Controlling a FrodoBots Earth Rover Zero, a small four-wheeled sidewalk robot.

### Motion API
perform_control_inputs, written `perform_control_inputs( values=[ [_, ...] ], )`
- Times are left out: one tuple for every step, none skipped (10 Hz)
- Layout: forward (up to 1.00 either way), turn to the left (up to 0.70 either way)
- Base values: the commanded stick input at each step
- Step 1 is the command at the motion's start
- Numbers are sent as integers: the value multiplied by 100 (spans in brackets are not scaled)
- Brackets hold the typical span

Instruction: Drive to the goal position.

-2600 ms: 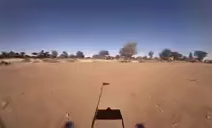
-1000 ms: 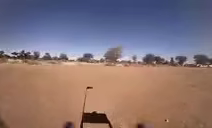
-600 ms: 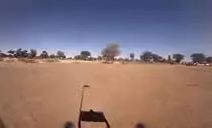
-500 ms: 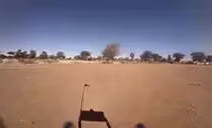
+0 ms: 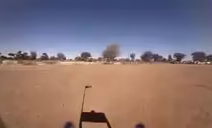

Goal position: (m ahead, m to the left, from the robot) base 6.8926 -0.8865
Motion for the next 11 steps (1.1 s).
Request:
perform_control_inputs(
  values=[
    [50,0],
    [50,0],
    [50,0],
    [50,0],
    [50,0],
    [50,4],
    [50,39],
    [50,50],
    [50,50],
    [50,50],
    [50,50]
  ],
)
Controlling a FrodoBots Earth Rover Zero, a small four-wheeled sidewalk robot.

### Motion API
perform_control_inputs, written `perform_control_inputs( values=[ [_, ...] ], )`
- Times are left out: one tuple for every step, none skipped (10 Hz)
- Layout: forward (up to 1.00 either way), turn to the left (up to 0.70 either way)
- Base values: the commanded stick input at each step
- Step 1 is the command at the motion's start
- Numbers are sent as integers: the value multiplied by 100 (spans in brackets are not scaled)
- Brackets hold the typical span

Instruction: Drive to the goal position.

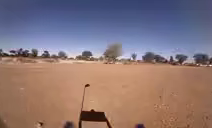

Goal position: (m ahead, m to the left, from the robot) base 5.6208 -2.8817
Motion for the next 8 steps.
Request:
perform_control_inputs(
  values=[
    [50,50],
    [50,42],
    [50,0],
    [50,0],
    [50,0],
    [50,0],
    [50,0],
    [50,0]
  ],
)
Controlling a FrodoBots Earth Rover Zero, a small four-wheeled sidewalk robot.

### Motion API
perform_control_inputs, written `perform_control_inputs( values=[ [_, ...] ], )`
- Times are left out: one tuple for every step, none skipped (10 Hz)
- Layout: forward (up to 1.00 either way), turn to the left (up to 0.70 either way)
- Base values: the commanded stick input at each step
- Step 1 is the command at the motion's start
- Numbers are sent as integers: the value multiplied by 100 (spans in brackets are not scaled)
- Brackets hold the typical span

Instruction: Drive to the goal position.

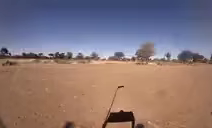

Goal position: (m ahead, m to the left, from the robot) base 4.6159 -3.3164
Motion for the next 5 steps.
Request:
perform_control_inputs(
  values=[
    [50,0],
    [50,0],
    [50,0],
    [50,0],
    [50,30]
  ],
)
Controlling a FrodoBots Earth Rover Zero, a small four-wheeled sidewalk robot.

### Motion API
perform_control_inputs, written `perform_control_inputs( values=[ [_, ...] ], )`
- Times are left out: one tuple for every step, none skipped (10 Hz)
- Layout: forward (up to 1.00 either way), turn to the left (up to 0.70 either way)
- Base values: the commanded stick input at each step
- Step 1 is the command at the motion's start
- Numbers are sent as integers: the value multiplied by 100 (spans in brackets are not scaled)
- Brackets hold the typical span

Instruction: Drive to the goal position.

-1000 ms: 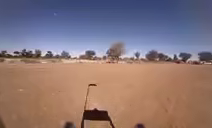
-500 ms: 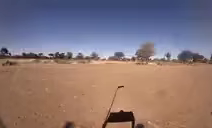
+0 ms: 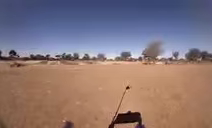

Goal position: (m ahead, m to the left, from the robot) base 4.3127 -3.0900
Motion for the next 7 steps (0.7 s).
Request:
perform_control_inputs(
  values=[
    [50,50],
    [50,50],
    [50,15],
    [50,0],
    [50,0],
    [50,0],
    [50,0]
  ],
)
